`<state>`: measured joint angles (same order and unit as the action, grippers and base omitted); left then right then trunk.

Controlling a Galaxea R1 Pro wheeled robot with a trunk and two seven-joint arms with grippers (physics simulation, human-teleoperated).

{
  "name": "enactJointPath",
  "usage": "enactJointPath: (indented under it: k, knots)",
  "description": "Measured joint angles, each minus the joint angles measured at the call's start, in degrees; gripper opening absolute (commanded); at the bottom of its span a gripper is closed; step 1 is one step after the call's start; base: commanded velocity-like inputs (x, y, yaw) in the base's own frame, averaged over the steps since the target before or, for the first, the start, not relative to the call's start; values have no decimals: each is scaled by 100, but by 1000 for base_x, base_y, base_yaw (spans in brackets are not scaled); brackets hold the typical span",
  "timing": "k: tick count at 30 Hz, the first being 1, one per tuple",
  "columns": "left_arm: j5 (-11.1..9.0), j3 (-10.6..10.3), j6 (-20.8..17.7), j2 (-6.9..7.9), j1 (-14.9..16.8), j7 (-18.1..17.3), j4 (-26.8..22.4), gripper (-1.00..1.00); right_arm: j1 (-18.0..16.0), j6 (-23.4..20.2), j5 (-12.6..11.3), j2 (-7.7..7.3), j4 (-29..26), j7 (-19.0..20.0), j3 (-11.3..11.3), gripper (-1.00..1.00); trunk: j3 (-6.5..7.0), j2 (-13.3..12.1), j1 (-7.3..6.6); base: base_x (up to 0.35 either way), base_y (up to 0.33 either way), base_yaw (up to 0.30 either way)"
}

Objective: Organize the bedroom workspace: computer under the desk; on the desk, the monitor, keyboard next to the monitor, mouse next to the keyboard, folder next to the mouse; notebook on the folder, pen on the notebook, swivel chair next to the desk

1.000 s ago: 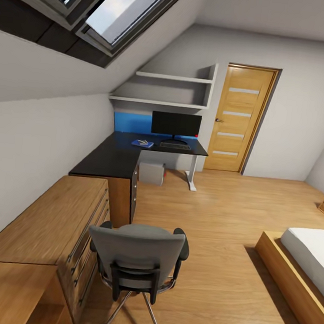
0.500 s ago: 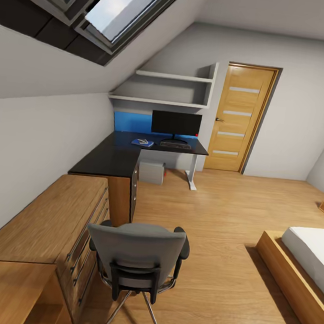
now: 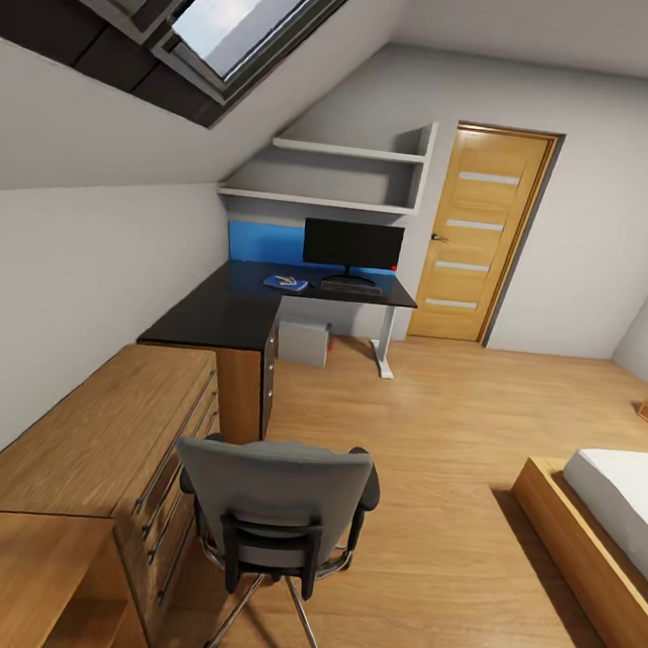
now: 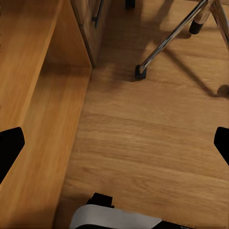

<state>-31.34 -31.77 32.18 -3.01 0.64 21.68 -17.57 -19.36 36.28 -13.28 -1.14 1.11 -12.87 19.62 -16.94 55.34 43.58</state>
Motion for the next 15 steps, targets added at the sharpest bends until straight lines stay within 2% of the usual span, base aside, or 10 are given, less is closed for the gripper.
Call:
enactJointPath:
  k: [10,15]
  knots:
    - [-1,0,6,8,0,8,-2,100,0,-2,0,0,0,0,1,100,-180,401,218,-39,0,0]
    - [0,0,2,2,-1,6,-3,100,0,-7,-4,2,0,1,1,100,-270,602,330,-159,0,0]
